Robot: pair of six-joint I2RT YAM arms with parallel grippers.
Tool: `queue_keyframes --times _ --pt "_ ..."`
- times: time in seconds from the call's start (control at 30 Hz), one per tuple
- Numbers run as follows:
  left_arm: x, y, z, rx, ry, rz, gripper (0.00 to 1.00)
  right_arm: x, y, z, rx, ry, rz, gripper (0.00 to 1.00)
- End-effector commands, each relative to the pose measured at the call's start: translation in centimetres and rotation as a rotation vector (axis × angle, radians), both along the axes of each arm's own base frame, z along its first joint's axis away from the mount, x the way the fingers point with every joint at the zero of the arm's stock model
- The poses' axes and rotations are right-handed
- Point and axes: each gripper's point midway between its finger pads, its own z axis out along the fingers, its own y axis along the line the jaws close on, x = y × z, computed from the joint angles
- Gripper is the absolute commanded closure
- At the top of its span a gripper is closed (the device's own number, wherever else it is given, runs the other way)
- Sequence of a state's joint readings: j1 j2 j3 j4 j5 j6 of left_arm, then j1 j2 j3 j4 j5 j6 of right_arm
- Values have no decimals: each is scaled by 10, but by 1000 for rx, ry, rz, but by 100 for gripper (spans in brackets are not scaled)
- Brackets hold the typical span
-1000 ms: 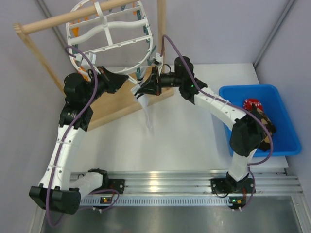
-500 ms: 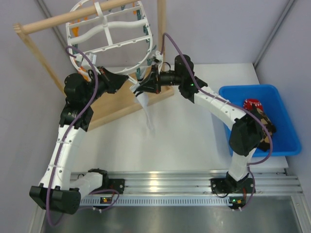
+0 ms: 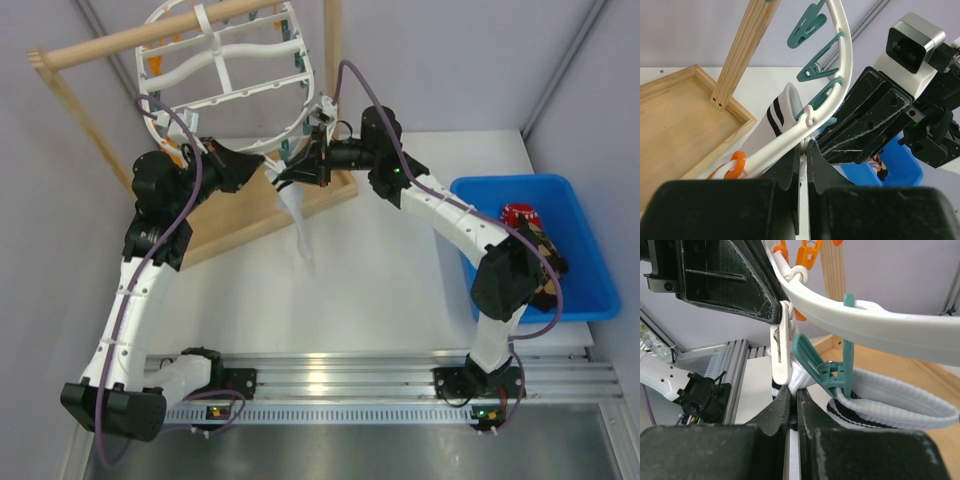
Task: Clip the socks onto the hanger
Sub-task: Clamp the sock onto the hanger.
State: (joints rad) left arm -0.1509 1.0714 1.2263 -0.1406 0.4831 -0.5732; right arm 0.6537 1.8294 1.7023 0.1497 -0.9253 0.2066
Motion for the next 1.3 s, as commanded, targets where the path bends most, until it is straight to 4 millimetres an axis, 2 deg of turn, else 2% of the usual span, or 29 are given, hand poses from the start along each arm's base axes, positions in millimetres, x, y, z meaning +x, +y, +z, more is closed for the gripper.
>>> queue_keyframes --times 0.0,0.03,0.2,0.43,0.57,0.77,0.9,1.03,1.27 --pt "-8 -11 -7 5 15 -78 100 -7 7 39 83 -99 21 100" --pt "-8 -12 -8 3 19 -82 100 -6 7 39 83 -99 17 100" --pt "-10 -11 -6 -1 19 -81 75 -4 7 43 90 -116 10 100" --pt "-13 -6 13 -21 -17 -46 55 8 -1 44 88 -125 -21 100" --pt "-20 -2 32 -30 -70 -28 53 19 -10 47 87 -133 -49 100" --pt "-29 12 46 1 -140 50 54 32 -23 50 87 -137 -90 100" --pt "-29 27 43 70 -150 129 56 36 -30 50 83 -143 -105 100" --pt "-24 40 28 138 -126 198 56 38 -33 50 82 -148 -108 100" --pt "-8 39 12 171 -85 197 55 39 -34 48 71 -149 -107 100"
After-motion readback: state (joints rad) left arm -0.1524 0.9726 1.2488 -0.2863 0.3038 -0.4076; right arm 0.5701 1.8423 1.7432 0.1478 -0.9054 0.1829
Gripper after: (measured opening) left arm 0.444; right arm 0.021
